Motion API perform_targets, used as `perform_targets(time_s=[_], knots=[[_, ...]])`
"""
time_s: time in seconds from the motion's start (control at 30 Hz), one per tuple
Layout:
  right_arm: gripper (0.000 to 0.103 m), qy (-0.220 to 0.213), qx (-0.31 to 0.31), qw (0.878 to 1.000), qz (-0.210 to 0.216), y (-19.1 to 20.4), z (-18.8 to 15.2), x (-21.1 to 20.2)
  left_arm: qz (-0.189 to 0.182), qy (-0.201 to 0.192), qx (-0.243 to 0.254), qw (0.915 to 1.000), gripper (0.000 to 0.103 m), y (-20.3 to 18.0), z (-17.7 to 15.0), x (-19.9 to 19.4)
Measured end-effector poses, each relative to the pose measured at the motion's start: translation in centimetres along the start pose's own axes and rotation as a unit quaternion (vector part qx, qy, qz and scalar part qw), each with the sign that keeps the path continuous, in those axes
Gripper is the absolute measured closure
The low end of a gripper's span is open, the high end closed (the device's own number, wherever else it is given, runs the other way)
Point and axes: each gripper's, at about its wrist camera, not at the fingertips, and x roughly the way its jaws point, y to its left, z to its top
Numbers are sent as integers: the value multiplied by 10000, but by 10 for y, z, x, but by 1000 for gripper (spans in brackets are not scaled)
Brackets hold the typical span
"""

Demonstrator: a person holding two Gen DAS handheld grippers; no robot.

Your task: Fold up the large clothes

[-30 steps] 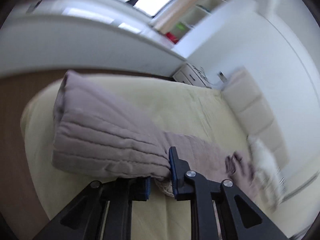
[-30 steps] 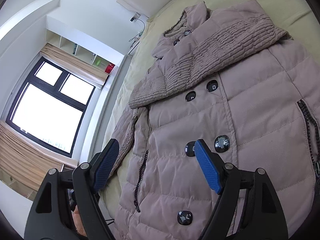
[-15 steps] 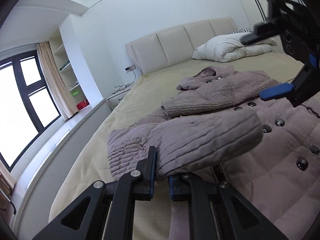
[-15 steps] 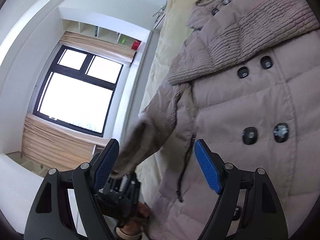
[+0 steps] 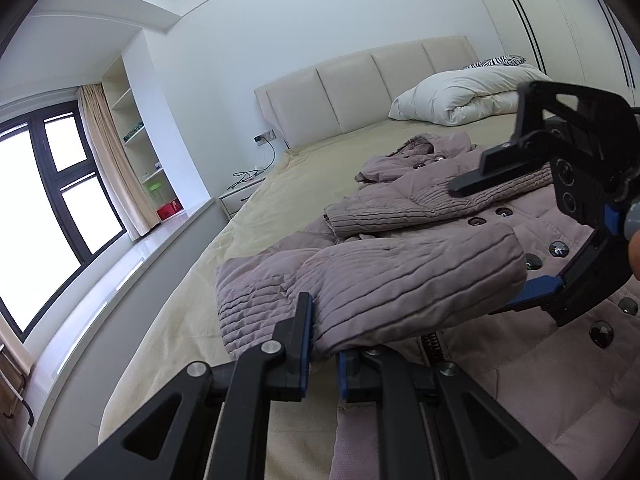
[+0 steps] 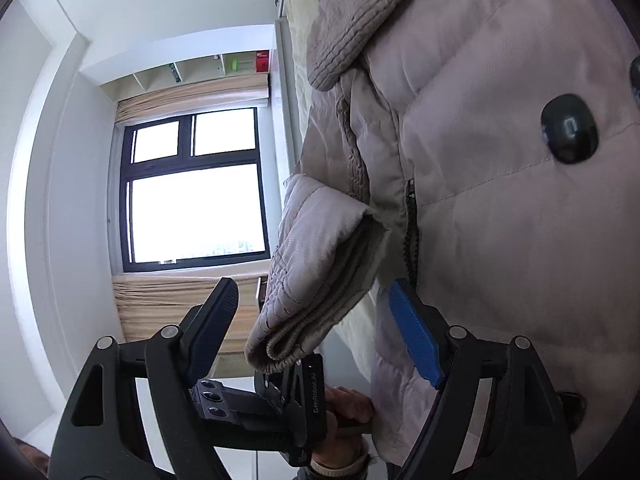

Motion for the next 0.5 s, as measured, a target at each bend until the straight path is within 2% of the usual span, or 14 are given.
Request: perform_targets(time_s=[0.07, 0.13, 0.17, 0.2, 0.27, 0.3, 0.37, 0.4, 0.43, 0.5], knots=[[31, -22, 94, 9999, 39, -4, 1, 7, -6, 5, 38, 10000, 92, -2, -1, 0], [52, 42, 84, 9999, 79, -4, 2, 15, -4, 52, 1, 10000, 92, 0, -1, 2], [58, 66, -28, 10000, -16, -1, 3, 19, -21, 99, -43, 9999, 92, 2, -1, 4], [69, 89, -168, 9997, -134, 4, 3, 22, -47, 140, -65, 9999, 91, 5, -1, 6], [75, 51, -382, 9987, -335, 13, 4, 24, -41, 167, -56, 9998, 88, 7, -1, 9], [79, 16, -499, 9979, -421, 19, 6, 24, -77, 181, -72, 9998, 84, 7, -1, 10], [83, -80, -794, 9952, -561, 37, 10, 21, -90, 188, -105, 9997, 67, 8, -1, 11], [84, -130, -949, 9933, -639, 48, 12, 19, -74, 174, -157, 9997, 53, 10, 0, 12], [84, -190, -1122, 9909, -723, 62, 15, 17, -67, 162, -246, 9995, 45, 14, 1, 13], [85, -343, -1542, 9834, -898, 95, 21, 9, -107, 161, -531, 9984, 41, 24, 8, 17]])
